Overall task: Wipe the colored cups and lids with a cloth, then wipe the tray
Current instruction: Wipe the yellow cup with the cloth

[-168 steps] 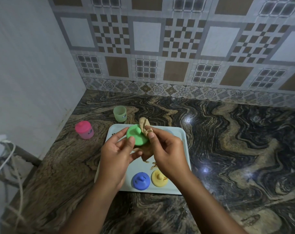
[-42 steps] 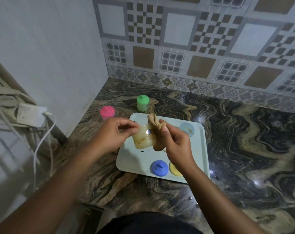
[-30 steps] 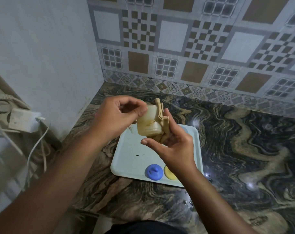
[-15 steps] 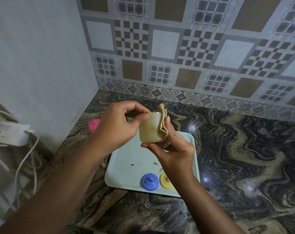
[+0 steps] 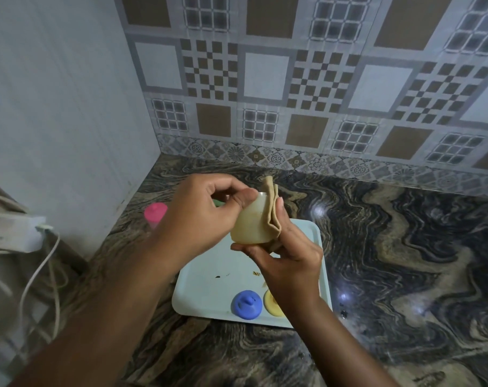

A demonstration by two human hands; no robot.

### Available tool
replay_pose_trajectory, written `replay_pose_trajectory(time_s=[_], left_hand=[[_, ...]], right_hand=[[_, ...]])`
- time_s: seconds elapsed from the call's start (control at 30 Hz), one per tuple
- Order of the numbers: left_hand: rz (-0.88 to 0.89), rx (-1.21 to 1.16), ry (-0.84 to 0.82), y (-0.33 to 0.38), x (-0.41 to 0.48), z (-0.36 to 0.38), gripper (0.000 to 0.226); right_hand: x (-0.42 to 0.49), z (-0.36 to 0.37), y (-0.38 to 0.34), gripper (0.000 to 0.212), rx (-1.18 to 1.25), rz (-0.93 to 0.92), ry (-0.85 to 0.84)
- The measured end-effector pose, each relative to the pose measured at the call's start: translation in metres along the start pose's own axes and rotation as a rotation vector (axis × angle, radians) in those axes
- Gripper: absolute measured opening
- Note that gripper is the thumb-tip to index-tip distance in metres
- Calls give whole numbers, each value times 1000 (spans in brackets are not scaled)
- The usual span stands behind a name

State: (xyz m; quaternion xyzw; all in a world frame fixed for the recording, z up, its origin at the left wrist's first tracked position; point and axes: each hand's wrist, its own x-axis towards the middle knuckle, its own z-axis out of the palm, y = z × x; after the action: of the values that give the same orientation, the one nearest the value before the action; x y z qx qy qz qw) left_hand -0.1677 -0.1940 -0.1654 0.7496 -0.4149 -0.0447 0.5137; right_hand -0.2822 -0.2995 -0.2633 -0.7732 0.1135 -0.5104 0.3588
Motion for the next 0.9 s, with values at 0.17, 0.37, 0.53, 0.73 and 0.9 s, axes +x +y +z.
replay_pose_trajectory(time_s=[0.17, 0.37, 0.53, 0.73, 0.9], left_hand=[[-150, -290, -111, -7, 3, -8, 16], [-24, 78, -95, 3, 6, -4, 20], [-115, -118, -86, -1, -1, 3, 18], [-262, -311, -66, -13, 2, 1, 14], [-70, 58, -37, -4, -1, 6, 13]], right_hand=[[-2, 0, 5, 44, 333, 371, 6], [-5, 1, 4, 85, -85, -56, -16], [-6, -4, 2, 35, 245, 309, 8], [3, -9, -1, 39, 345, 343, -19], [3, -10, 16, 80, -69, -36, -100]])
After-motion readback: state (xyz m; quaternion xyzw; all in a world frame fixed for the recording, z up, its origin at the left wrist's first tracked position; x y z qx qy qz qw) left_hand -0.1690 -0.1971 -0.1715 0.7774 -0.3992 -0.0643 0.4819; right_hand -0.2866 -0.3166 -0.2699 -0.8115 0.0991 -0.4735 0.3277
